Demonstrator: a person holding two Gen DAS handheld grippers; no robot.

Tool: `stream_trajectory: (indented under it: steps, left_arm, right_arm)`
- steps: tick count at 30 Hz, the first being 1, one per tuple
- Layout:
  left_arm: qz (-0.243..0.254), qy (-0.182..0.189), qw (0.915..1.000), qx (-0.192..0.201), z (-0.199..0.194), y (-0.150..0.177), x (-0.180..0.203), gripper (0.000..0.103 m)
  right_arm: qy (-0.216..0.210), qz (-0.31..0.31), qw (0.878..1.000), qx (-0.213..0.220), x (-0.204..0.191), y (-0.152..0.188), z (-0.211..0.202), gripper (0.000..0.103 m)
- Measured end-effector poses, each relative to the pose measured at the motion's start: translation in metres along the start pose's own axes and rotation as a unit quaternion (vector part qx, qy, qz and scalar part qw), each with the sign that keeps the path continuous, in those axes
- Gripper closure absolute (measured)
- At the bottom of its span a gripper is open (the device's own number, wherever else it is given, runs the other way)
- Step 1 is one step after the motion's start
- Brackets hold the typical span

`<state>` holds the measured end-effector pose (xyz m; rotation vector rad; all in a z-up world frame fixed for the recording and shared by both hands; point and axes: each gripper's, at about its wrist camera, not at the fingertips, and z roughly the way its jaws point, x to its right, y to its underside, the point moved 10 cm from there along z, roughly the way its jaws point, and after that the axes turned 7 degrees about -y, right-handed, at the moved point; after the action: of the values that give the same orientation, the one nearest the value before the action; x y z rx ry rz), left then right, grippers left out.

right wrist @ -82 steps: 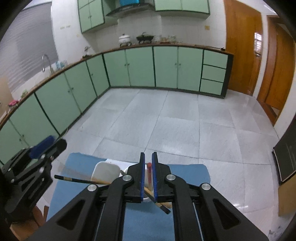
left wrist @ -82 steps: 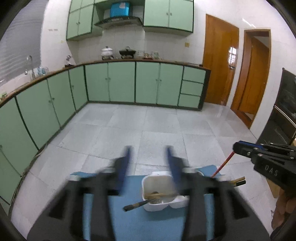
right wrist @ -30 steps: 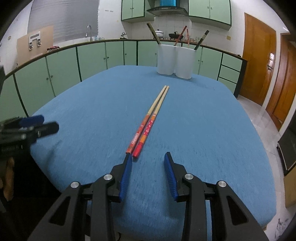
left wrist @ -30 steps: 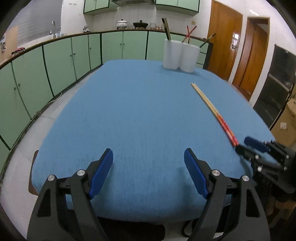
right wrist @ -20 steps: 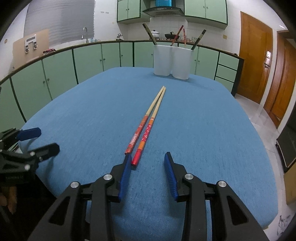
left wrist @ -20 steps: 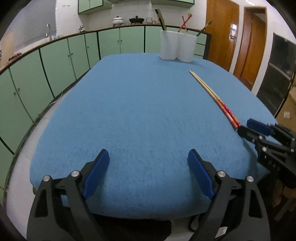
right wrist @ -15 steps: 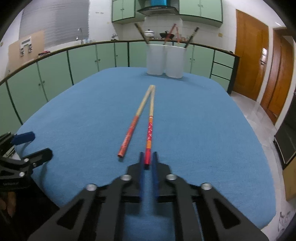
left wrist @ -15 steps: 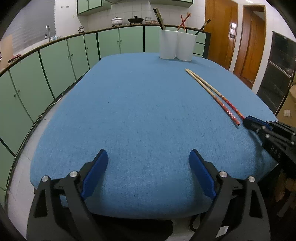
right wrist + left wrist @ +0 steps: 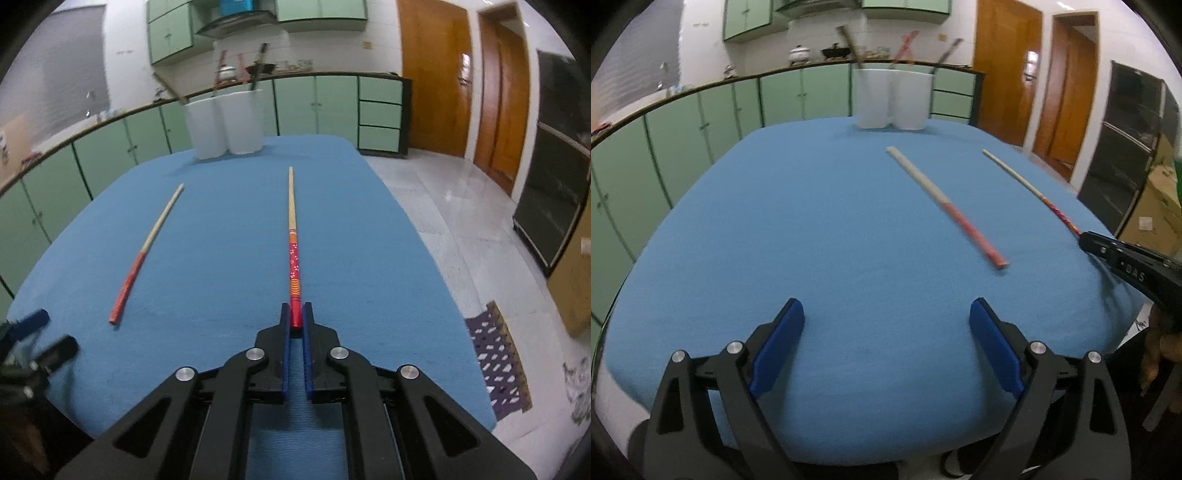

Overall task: Organize utensils
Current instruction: 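Grasp a red-patterned chopstick at its end with the right gripper, then grasp the last red-patterned chopstick with the left gripper while the right holds its chopstick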

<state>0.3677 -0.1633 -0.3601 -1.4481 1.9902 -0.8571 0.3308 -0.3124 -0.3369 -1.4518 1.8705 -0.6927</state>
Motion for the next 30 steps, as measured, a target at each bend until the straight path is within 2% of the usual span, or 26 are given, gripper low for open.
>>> stream_trajectory:
  steps: [7,12,14,17,18,19,21,24,30]
  left_arm:
    - [0.009,0.007,0.9997,0.02,0.009,-0.007,0.044,0.015]
    - [-0.01,-0.011,0.9994,0.03,0.02,-0.017,0.047,0.015]
    - [-0.019,-0.024,0.999,0.033,0.025,-0.021,0.043,0.018]
    - [-0.032,-0.035,0.998,0.041,0.025,-0.023,0.036,0.038]
    - [-0.034,-0.036,0.9978,0.043,0.023,-0.023,0.033,0.051]
    - [-0.036,-0.038,0.9975,0.047,0.022,-0.023,0.029,0.07]
    - [-0.035,-0.039,0.9974,0.05,0.02,-0.023,0.022,0.094]
    - [-0.036,-0.051,0.9963,0.06,0.015,-0.021,0.016,0.098]
    - [-0.068,-0.085,0.9924,0.057,0.006,-0.012,-0.011,0.098]
  right_arm:
    - [-0.007,0.013,1.0,0.005,0.009,0.002,-0.002,0.097]
    - [-0.01,0.027,1.0,0.007,0.015,0.004,-0.005,0.097]
    - [-0.008,0.023,1.0,0.007,0.014,0.005,-0.005,0.097]
    - [-0.009,0.019,1.0,0.006,0.011,0.005,-0.005,0.097]
    - [-0.01,0.017,1.0,0.006,0.01,0.005,-0.004,0.097]
    - [-0.011,0.014,1.0,0.006,0.008,0.005,-0.004,0.097]
    - [-0.012,-0.003,1.0,0.006,0.001,0.005,-0.003,0.097]
    - [-0.018,-0.038,0.999,0.004,-0.015,0.006,-0.001,0.097]
    - [-0.051,-0.098,0.994,0.002,-0.054,0.017,-0.006,0.097]
